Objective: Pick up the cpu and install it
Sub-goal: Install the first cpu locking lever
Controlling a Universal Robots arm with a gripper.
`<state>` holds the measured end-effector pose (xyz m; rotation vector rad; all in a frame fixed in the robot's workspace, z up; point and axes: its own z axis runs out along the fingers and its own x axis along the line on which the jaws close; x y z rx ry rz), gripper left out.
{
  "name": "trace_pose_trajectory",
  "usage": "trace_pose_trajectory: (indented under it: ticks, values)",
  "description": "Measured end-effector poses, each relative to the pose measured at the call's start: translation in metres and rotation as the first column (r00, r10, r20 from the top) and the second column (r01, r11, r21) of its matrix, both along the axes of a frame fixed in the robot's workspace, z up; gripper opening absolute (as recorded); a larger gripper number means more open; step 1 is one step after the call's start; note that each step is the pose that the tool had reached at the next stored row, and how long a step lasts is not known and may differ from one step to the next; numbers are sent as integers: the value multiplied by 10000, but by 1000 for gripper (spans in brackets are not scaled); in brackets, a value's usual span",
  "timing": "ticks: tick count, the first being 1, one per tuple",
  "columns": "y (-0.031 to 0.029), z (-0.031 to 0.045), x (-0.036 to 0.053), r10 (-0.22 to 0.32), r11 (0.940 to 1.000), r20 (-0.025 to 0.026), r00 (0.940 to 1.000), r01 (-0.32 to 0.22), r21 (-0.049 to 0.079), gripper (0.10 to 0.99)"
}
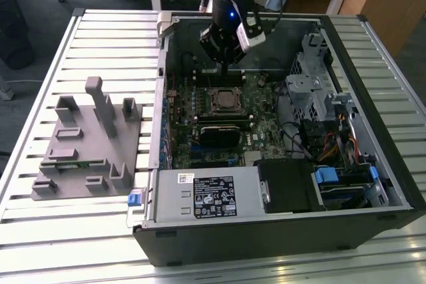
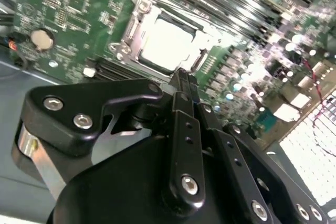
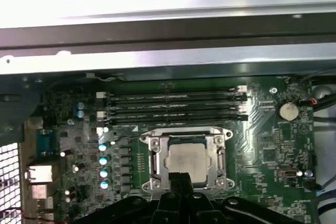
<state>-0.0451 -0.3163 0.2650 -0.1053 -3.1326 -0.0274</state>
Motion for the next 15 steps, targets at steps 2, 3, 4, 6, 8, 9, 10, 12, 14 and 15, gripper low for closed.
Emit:
trace_pose_trajectory:
  ticks: [2,3,4,6,8,9,10,12,14,15]
  values:
    - [0,-2,-74,-2,10000,64,10000,2,5,106]
    - [0,-3,-103,0,10000,107,9999,0,10,106]
    - [0,-3,-128,0,10000,158,9999,0,10,106]
    - [0,-4,-164,6,10000,232,9997,-6,17,106]
    - [0,-5,-166,209,9998,237,9995,-209,26,106]
    - [0,-7,-166,359,9994,237,9991,-359,26,106]
    - [0,-9,-168,478,9989,238,9986,-478,29,106]
    - [0,-14,-195,554,9984,238,9982,-555,50,106]
    - [0,-17,-250,560,9984,263,9981,-561,56,106]
    - [0,-18,-276,558,9984,283,9980,-559,57,106]
